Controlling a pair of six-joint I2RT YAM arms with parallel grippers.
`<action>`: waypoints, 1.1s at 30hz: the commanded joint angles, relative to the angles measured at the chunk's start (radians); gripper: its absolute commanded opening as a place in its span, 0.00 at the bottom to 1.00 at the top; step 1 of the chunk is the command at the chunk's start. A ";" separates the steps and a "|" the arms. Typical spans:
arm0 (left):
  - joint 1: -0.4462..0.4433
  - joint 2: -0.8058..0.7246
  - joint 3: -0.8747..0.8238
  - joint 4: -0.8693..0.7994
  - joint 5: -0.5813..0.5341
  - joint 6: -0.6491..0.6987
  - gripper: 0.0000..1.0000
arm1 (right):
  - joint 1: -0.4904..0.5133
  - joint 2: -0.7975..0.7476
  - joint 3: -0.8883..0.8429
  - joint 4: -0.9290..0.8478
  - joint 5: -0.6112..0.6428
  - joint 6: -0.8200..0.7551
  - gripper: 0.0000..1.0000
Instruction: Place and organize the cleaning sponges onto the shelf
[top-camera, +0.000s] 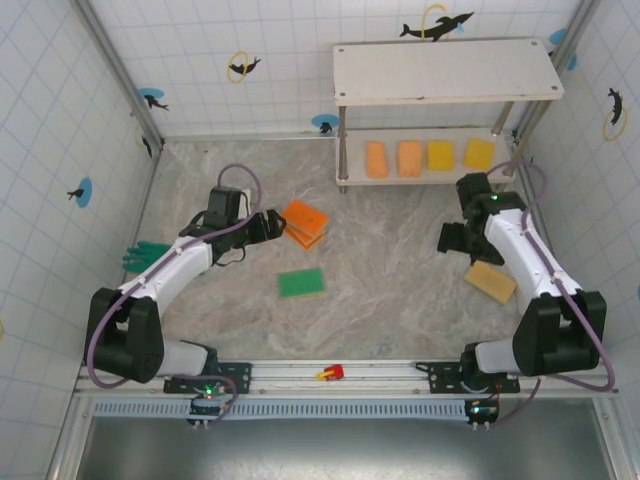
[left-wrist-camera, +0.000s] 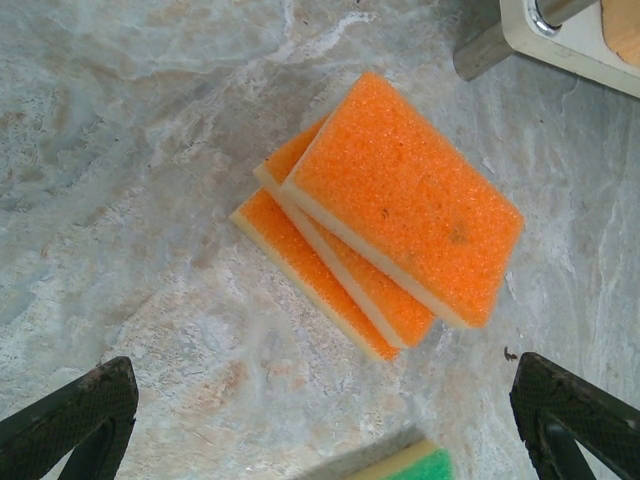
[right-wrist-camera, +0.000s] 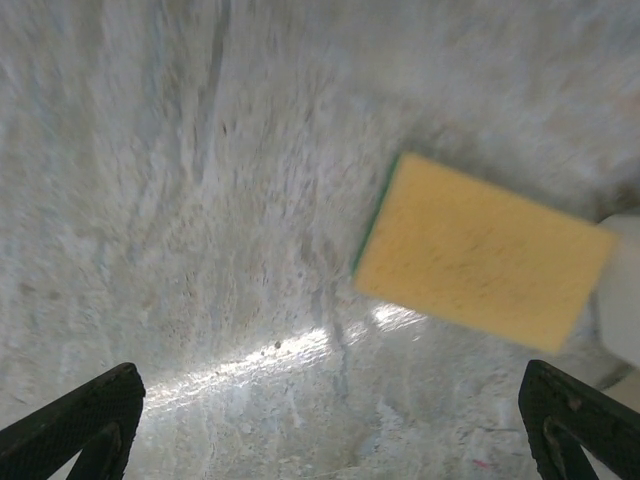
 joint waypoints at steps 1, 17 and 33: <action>-0.007 0.010 0.025 -0.007 0.006 -0.009 0.97 | 0.012 0.026 -0.083 0.099 -0.042 0.060 0.99; -0.016 0.009 0.037 -0.037 -0.012 -0.024 0.97 | 0.004 0.157 -0.228 0.282 -0.072 0.091 1.00; -0.039 0.010 0.062 -0.058 -0.037 -0.049 0.97 | -0.049 -0.035 -0.199 0.238 -0.075 0.071 0.99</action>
